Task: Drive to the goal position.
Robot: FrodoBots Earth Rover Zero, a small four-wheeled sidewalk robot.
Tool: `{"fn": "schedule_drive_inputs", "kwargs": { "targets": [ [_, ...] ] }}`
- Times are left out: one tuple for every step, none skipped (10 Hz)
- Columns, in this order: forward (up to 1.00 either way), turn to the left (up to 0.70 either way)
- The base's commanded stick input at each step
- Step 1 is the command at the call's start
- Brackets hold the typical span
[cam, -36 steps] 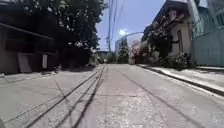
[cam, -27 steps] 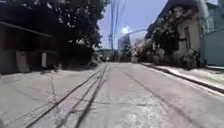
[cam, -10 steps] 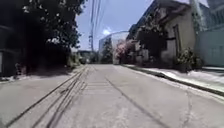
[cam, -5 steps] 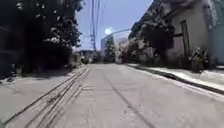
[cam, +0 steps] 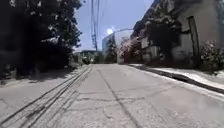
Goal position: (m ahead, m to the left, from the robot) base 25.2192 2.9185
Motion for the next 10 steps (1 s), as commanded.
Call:
{"fn": "schedule_drive_inputs", "kwargs": {
  "targets": [
    [1.0,0.0],
    [1.0,0.0],
    [1.0,0.0],
    [1.0,0.0],
    [1.0,0.0],
    [1.0,0.0],
    [1.0,-0.4],
    [1.0,-0.4],
    [1.0,-0.4],
    [1.0,-0.4]
  ]
}}
